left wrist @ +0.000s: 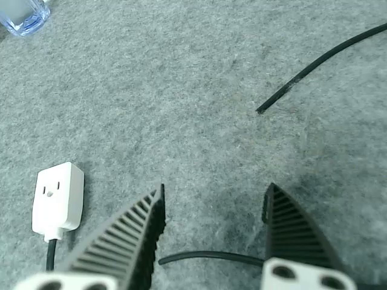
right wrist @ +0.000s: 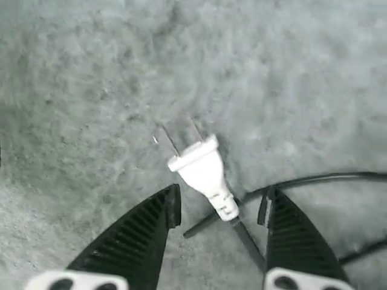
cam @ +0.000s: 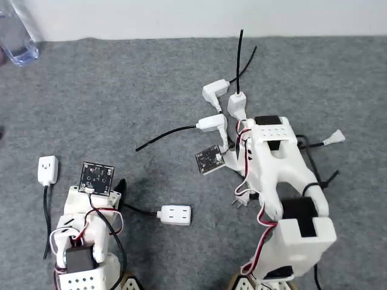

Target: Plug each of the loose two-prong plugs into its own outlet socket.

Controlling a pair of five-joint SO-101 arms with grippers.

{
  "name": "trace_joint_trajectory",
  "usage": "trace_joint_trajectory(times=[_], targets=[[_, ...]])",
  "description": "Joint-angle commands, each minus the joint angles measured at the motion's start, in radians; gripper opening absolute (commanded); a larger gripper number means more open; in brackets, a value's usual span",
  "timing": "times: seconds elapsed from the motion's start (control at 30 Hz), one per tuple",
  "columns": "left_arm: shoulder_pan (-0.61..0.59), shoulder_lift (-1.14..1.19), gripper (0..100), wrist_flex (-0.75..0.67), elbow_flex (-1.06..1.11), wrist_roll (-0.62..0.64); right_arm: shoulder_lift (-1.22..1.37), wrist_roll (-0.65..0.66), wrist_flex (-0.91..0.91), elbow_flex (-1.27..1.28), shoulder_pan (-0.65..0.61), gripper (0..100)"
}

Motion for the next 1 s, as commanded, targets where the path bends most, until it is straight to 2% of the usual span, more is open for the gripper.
trace_joint_trajectory(times=[0.0, 0.3, 0.53, 0.97], targets=[[0.008, -0.011, 25, -0.011, -0.002, -0.009, 0.018, 0.064, -0.008, -0.028, 0.001, 21.9], [0.009, -0.011, 25, -0.009, -0.002, -0.032, 0.061, 0.230, 0.150, -0.028, 0.010, 21.6], [0.009, -0.009, 25, -0.009, -0.002, -0.034, 0.061, 0.284, 0.208, -0.029, 0.001, 21.6], [0.009, -0.009, 25, -0.008, -0.002, -0.034, 0.104, 0.284, 0.067, -0.006, 0.048, 21.8]])
